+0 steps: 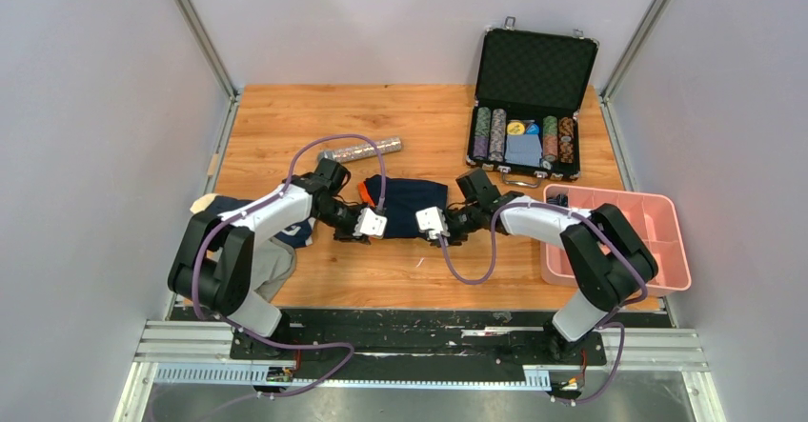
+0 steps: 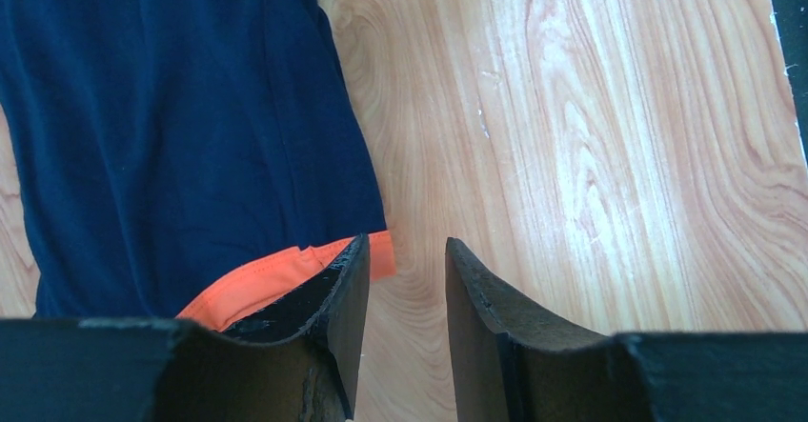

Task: Roll the underwear
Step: Fold the underwear at the center of the board.

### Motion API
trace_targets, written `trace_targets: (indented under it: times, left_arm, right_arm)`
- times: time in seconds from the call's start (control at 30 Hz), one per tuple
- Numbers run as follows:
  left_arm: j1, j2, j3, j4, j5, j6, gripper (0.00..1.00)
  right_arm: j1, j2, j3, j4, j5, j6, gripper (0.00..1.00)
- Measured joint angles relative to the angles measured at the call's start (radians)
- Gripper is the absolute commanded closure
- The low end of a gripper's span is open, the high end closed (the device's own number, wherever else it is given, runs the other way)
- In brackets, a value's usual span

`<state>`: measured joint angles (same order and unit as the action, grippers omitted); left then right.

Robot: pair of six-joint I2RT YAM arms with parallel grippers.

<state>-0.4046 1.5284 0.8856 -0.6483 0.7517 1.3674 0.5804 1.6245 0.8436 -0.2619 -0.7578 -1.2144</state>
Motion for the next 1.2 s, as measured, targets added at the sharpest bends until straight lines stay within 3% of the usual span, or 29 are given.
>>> trace_targets:
  times: [0.1, 0.5, 1.2]
  left_arm:
    - [0.000, 0.005, 0.000, 0.008, -0.002, 0.002, 0.57]
    - [0.000, 0.013, 0.004, 0.011, -0.002, 0.004, 0.57]
    - [0.000, 0.003, 0.006, -0.031, 0.008, 0.011, 0.57]
  right_arm:
    - [0.000, 0.009, -0.018, 0.021, 0.027, 0.000, 0.66]
    - [0.000, 0.003, -0.028, 0.041, 0.078, 0.006, 0.94]
    - [-0.002, -0.081, -0.078, -0.038, 0.137, -0.210, 0.90]
